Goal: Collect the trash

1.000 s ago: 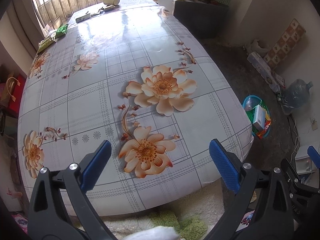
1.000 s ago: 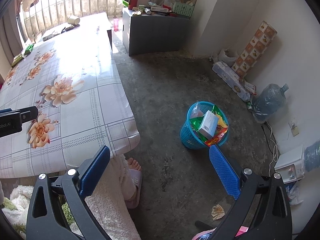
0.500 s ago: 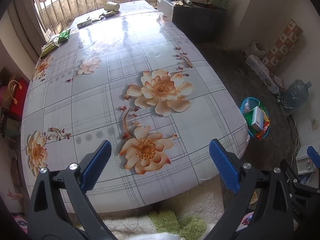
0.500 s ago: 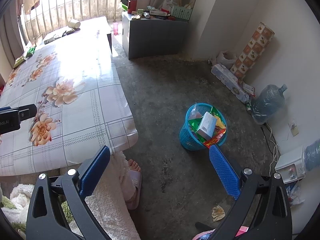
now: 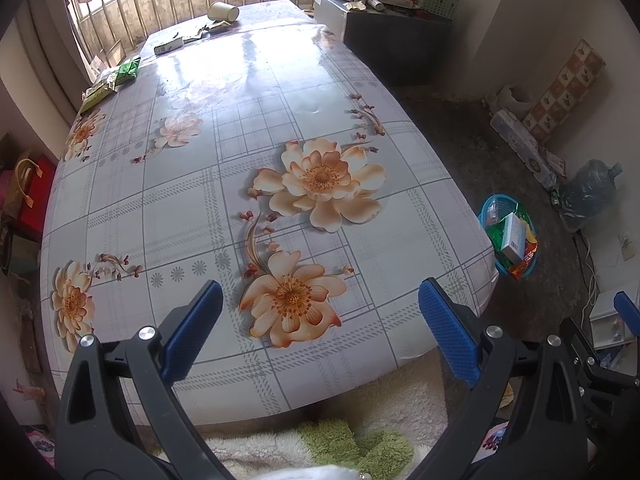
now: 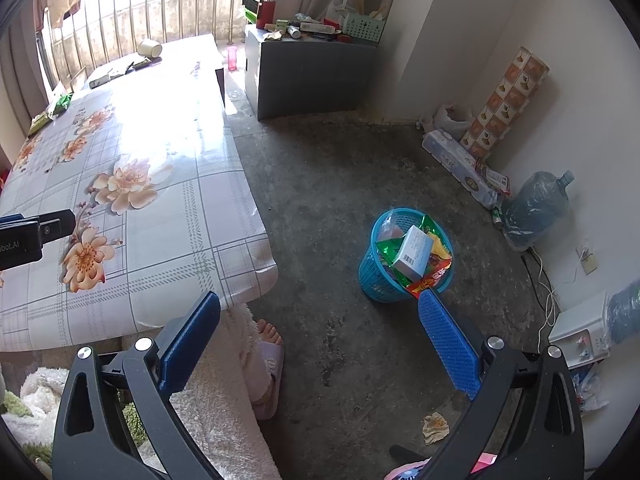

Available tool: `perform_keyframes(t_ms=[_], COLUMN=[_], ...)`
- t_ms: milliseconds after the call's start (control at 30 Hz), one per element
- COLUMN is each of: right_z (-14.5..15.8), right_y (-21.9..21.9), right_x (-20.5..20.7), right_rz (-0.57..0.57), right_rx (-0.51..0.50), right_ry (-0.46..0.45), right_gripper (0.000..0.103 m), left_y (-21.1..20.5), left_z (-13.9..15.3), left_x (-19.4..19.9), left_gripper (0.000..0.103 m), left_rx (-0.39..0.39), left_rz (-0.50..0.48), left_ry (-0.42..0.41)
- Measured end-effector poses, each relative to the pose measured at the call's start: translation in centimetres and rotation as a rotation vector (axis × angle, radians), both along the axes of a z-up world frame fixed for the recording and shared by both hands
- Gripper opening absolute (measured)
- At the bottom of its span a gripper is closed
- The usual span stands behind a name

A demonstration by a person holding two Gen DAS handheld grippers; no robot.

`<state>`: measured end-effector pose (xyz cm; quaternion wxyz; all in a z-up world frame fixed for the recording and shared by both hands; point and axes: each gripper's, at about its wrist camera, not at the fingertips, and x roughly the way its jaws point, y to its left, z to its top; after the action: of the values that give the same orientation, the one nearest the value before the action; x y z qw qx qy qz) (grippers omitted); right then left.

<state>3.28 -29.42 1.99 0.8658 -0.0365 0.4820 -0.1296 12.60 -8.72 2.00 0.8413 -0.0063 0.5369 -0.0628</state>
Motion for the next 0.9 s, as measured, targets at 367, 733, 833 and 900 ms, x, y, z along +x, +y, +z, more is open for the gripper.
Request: perform_keyframes(t_ms=[367, 733, 833, 900], right_z=[0.03, 0.25, 0.37, 0.29], right_y=[0.02, 0.04, 0.08, 0.10], right_x=[-0.02, -0.11, -0.11, -0.12], right_rz=[-0.001, -0.005, -0.006, -0.006], right_rx=[-0.001, -0.001, -0.001, 0.000], right_ry=[0.000, 0.002, 0.001, 0.002], right_gripper=[0.097, 0.097, 0.097, 0.097], left_y=[0.00, -0.01, -0.01, 0.02], left_z=[-0.02, -0.08, -0.07, -0.09], left_x=[-0.02, 0.01, 0.03, 0.04], left_gripper=[0.094, 0.094, 0.094, 0.094], left_rx=[-0.001, -0.004, -0.004, -0.004], left_rz=[0.000, -0.003, -0.003, -0.004], left_ry=[0.002, 0.004, 0.003, 0.003])
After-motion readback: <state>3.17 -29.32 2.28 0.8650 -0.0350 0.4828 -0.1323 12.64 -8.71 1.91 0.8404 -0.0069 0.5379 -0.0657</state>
